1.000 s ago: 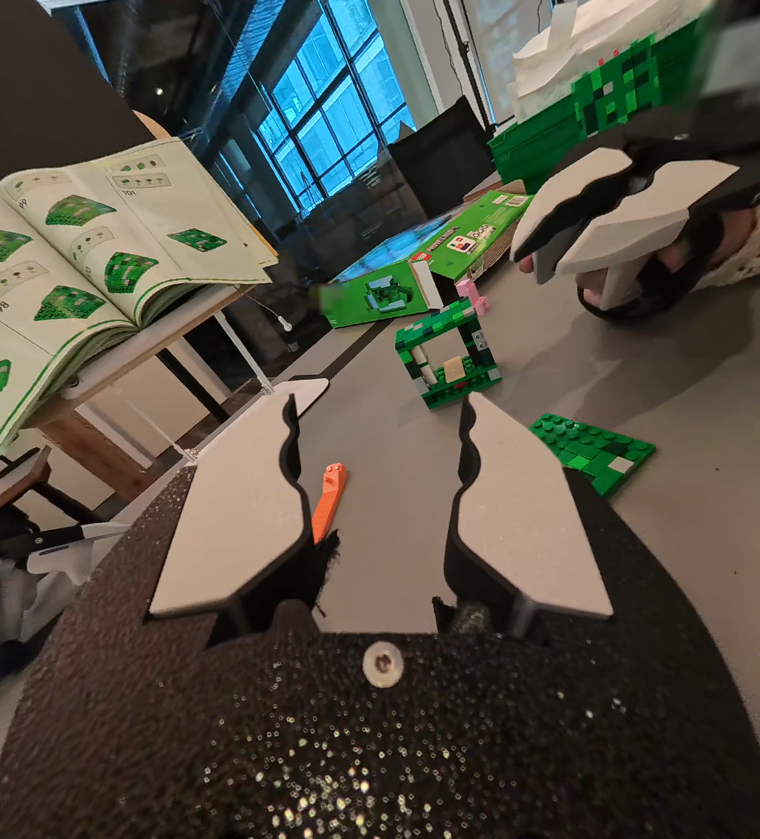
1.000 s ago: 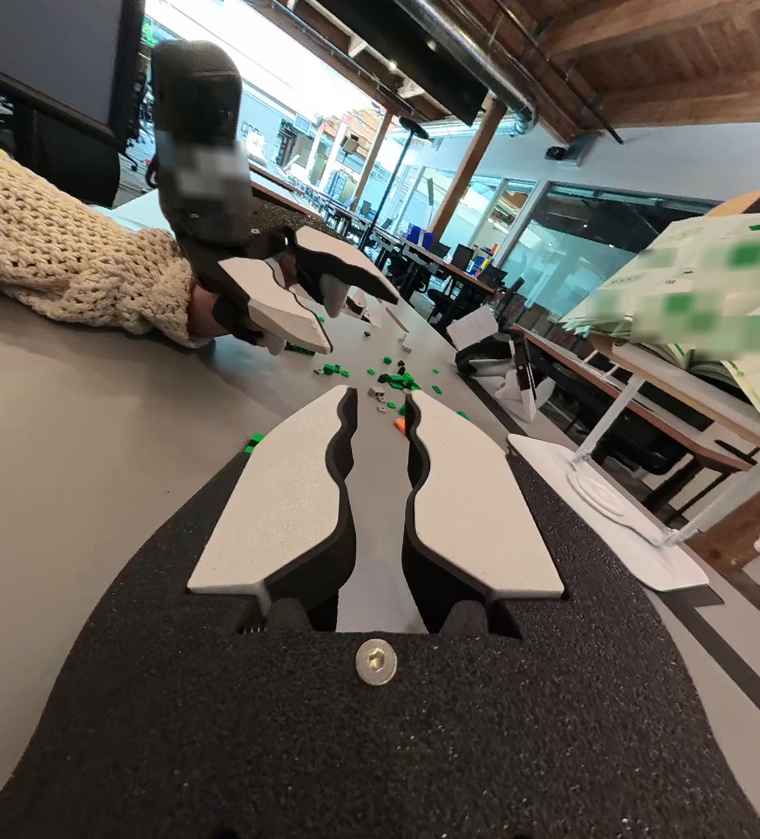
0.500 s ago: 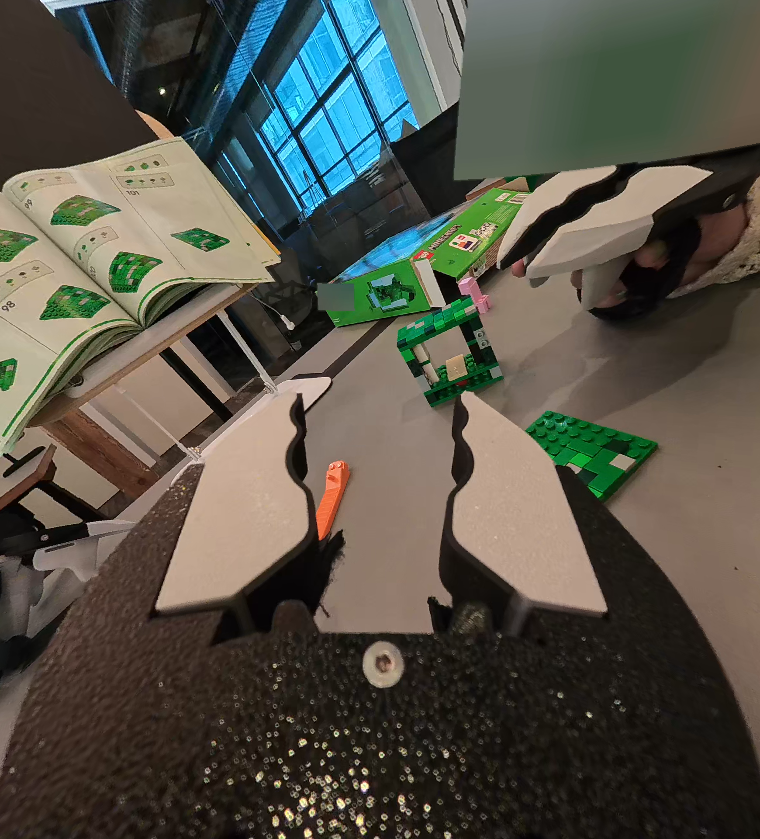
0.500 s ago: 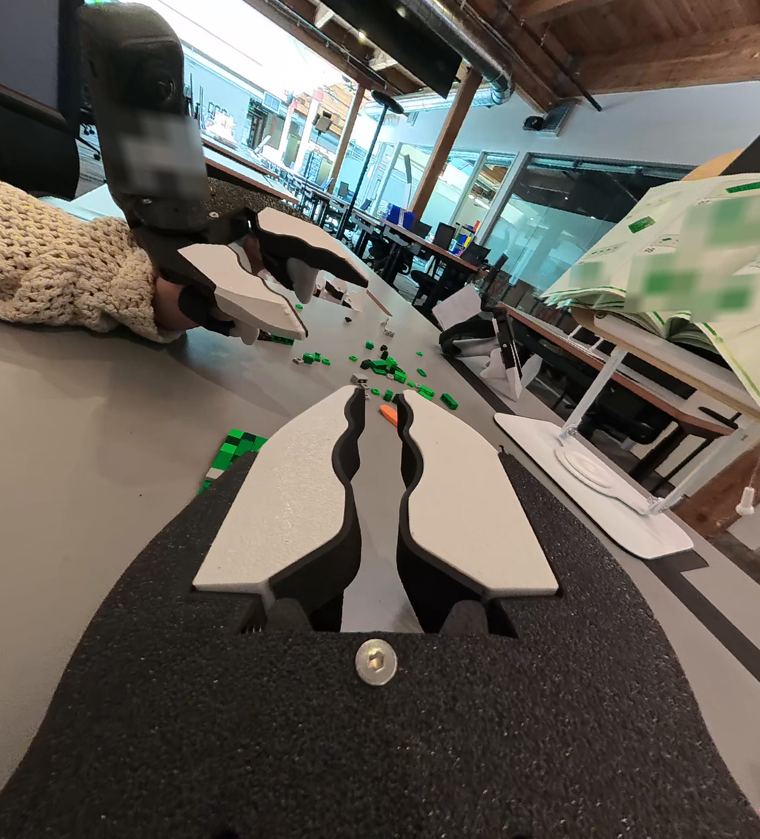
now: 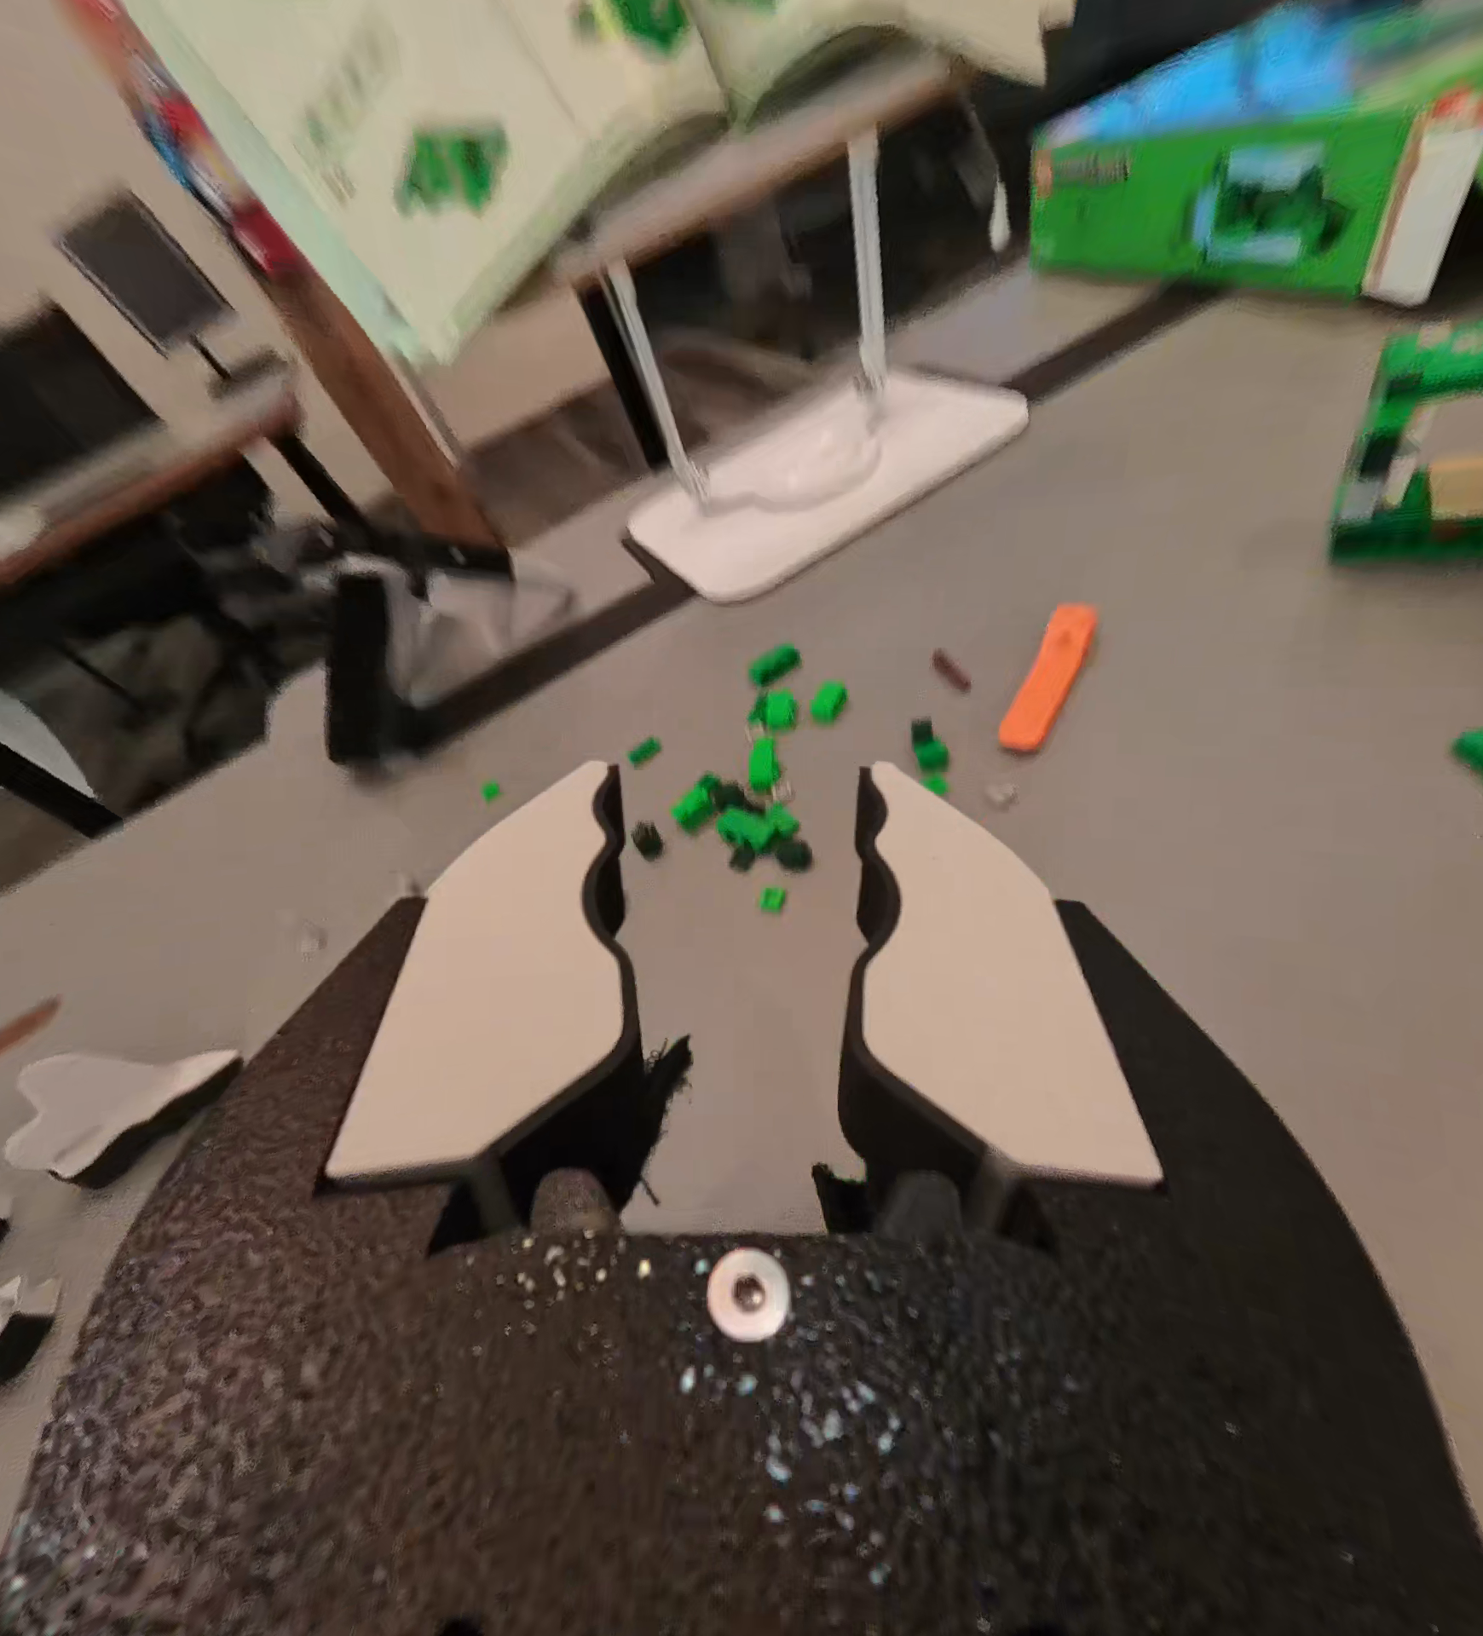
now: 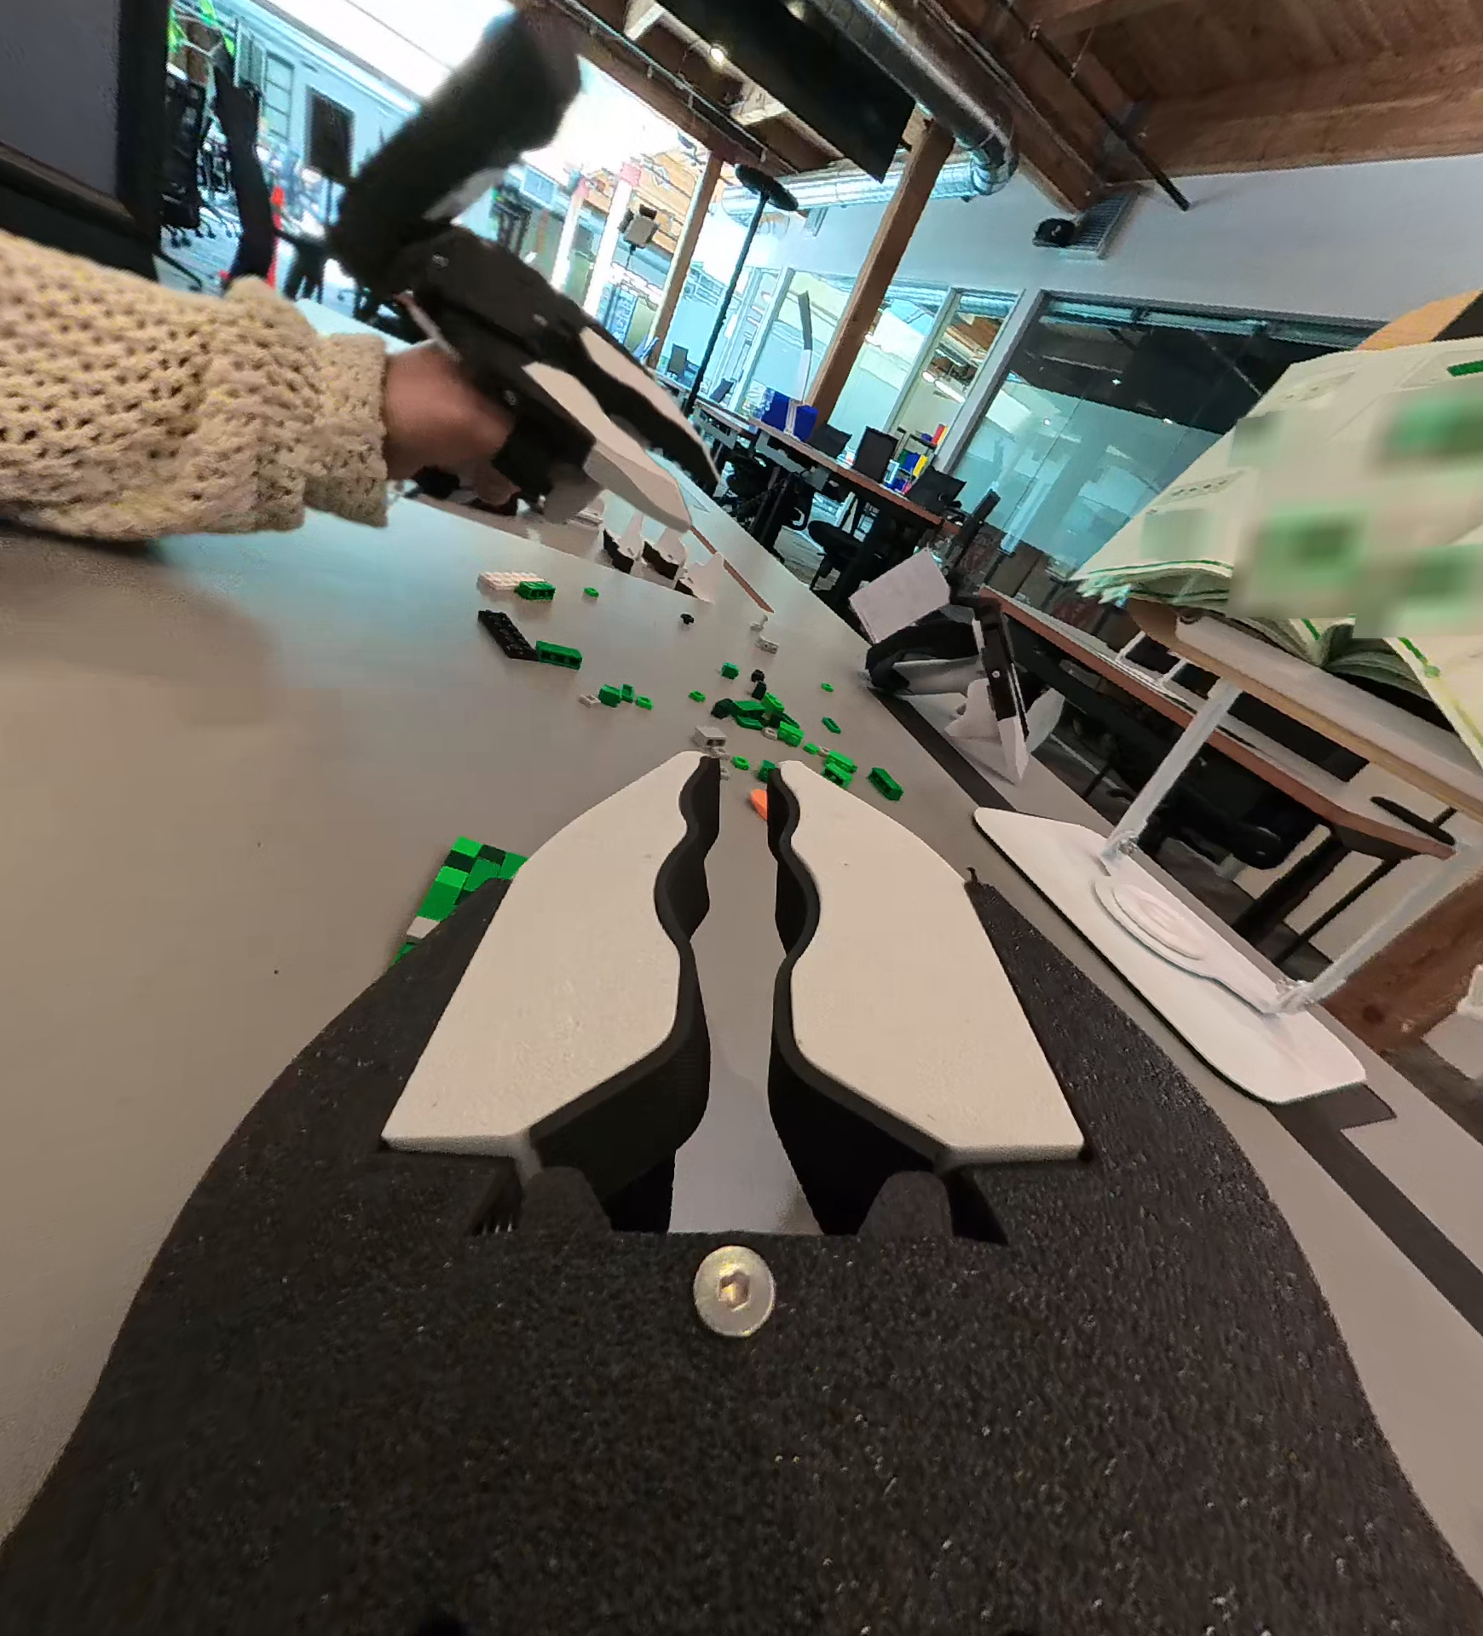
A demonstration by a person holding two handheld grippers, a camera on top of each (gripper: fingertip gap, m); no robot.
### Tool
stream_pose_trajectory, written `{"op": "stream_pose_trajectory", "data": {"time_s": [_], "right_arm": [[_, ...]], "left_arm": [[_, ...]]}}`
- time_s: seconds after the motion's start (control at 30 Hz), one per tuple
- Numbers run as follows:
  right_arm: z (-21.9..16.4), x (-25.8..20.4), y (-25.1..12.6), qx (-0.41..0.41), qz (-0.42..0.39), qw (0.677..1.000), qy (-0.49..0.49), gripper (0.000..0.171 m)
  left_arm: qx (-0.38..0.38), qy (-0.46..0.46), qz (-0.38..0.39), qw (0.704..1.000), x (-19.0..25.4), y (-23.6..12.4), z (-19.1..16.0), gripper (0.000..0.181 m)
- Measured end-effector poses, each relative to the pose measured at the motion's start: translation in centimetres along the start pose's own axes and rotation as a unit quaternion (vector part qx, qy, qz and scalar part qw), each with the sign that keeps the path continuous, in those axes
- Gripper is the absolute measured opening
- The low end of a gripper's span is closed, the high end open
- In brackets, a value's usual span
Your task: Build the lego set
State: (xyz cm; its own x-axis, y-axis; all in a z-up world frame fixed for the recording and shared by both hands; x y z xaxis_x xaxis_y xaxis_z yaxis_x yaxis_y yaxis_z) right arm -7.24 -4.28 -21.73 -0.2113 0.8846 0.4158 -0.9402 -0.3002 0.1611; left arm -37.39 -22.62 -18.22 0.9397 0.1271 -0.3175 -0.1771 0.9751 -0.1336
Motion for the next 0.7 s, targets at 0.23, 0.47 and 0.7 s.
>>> {"op": "stream_pose_trajectory", "data": {"time_s": [0.23, 0.47, 0.7], "right_arm": [[0.0, -0.1, 0.1, 0.001, 0.009, 1.000, -0.002, 0.009], [0.0, -0.2, 0.1, 0.003, 0.018, 1.000, -0.002, 0.009], [0.0, -0.2, 0.1, 0.004, 0.022, 1.000, -0.001, 0.009]], "left_arm": [[-0.232, 0.044, -0.175, 0.956, -1.2, 3.8, -2.4, 0.030], [-0.311, 0.017, -0.243, 0.919, -1.9, 7.3, -4.2, 0.022], [-0.334, 0.001, -0.251, 0.908, -2.6, 8.4, -4.6, 0.022]]}}
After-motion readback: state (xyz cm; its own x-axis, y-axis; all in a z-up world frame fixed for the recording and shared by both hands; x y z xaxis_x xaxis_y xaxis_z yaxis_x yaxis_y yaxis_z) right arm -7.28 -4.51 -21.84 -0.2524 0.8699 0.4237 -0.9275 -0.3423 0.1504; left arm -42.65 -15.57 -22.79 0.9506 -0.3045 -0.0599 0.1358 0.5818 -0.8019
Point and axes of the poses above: each gripper's, where its closed fingertips meet, y out along the fingers, z out of its top, x = y × z across the jaws, the point moved 9 cm from there along -y, back along the fingers, and after that the axes turned 8 degrees about x, right-handed, at the moved point
